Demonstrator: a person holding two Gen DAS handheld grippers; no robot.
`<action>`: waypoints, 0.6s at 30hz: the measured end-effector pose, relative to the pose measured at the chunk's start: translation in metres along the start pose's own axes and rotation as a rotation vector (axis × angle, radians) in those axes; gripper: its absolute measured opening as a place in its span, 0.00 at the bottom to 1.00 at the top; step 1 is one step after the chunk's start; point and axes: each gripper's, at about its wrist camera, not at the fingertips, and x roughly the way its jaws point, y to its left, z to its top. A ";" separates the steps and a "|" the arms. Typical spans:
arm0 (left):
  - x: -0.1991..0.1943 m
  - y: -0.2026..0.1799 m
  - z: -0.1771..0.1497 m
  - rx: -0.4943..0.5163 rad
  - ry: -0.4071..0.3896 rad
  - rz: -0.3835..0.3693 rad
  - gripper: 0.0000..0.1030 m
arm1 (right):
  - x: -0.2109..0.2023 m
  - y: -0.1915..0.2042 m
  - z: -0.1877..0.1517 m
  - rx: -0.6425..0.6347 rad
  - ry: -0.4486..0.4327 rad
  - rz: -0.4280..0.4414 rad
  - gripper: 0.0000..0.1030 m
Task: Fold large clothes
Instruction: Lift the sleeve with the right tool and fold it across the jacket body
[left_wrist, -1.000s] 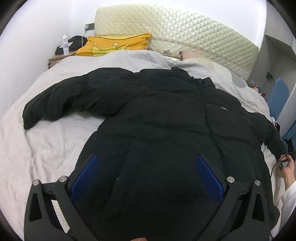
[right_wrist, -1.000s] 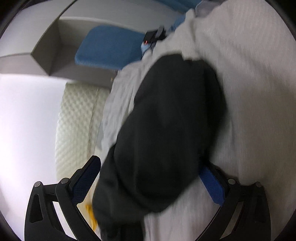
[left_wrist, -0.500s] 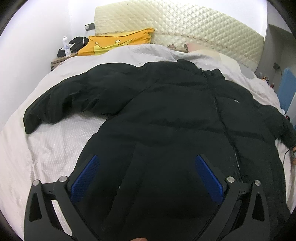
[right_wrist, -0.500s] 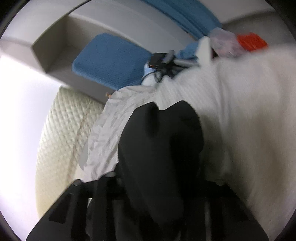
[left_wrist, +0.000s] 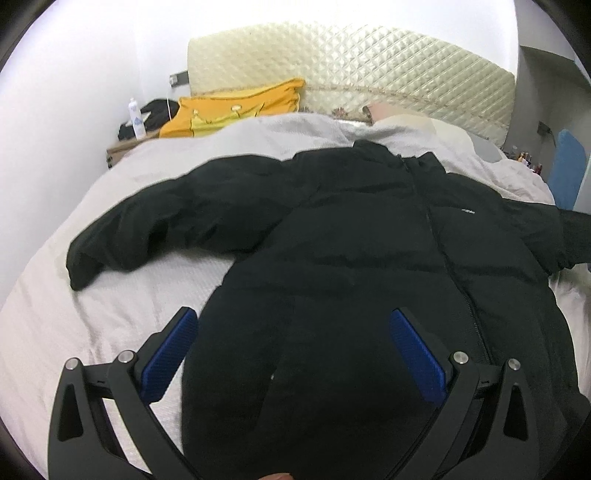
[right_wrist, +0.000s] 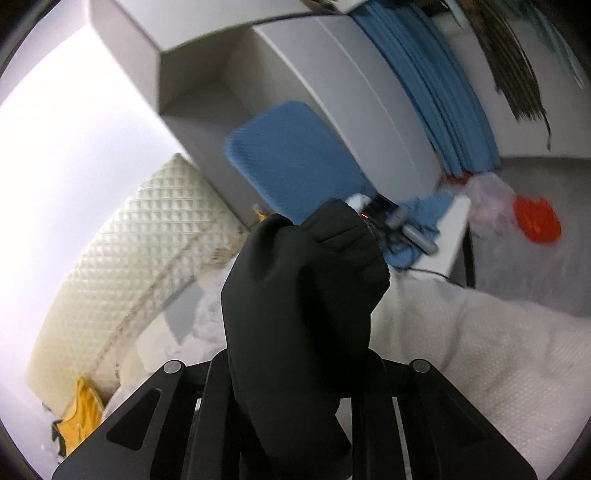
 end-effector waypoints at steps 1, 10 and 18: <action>-0.002 0.002 0.000 0.002 -0.008 0.001 1.00 | -0.008 0.017 0.003 -0.032 -0.003 0.005 0.14; -0.024 0.015 0.000 -0.001 -0.053 -0.002 1.00 | -0.077 0.167 -0.001 -0.291 -0.033 0.130 0.15; -0.035 0.021 -0.001 0.004 -0.076 -0.018 1.00 | -0.132 0.287 -0.044 -0.471 -0.048 0.272 0.16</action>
